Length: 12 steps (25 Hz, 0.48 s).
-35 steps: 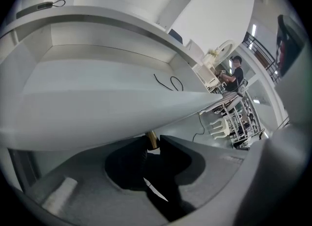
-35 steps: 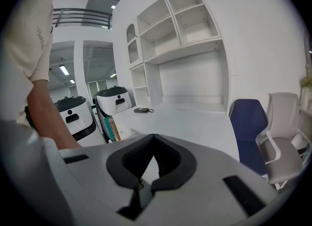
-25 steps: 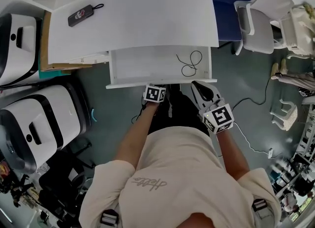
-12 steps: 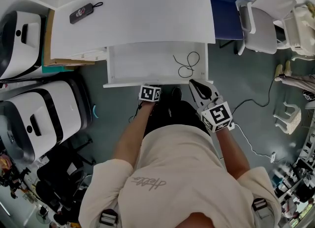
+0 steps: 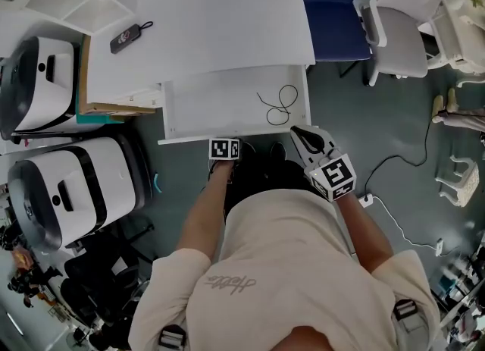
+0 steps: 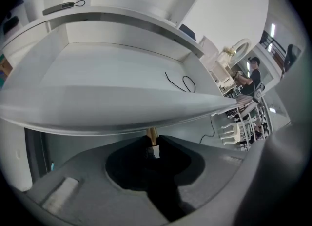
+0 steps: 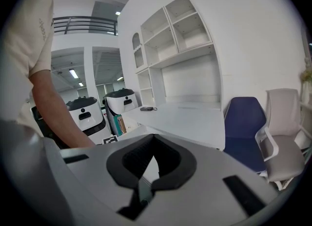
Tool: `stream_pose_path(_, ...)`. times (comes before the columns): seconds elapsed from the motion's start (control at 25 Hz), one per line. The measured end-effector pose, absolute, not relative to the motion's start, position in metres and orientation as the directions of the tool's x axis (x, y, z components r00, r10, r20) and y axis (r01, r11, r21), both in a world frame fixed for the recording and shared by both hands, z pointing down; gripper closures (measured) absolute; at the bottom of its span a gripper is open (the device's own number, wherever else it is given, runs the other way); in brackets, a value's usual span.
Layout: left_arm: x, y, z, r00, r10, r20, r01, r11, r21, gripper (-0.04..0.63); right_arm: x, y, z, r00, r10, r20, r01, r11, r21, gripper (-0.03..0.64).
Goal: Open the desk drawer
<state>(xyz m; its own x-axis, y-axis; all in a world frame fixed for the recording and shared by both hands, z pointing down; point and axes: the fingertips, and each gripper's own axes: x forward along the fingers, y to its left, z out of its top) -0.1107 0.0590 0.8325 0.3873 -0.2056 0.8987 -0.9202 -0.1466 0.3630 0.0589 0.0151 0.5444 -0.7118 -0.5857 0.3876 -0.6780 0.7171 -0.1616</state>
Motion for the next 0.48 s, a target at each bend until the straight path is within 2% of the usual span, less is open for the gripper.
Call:
stream_pose_path(0.2, -0.112, 0.062, 0.827, 0.362, -0.256, 0.896, -0.932, -0.074, 0.356, 0.512, 0.076, 0.021, 0.543, -0.714, -0.589, 0.378, -0.678, 0.716, -0.166, 0.62)
stream_pose_path(0.32, -0.115, 0.067, 0.817, 0.349, -0.264, 0.899, -0.937, -0.105, 0.333, 0.518, 0.079, 0.025, 0.545, -0.715, -0.582, 0.387, -0.675, 0.719, -0.165, 0.62)
stream_pose_path(0.36, -0.116, 0.069, 0.811, 0.351, -0.271, 0.896, -0.936, -0.121, 0.33, 0.557, 0.078, 0.025, 0.546, -0.715, -0.58, 0.39, -0.674, 0.721, -0.163, 0.618)
stream_pose_path(0.48, -0.122, 0.069, 0.787, 0.371, -0.305, 0.877, -0.925, -0.207, 0.319, 0.557, 0.074, 0.024, 0.545, -0.714, -0.582, 0.39, -0.675, 0.719, -0.162, 0.619)
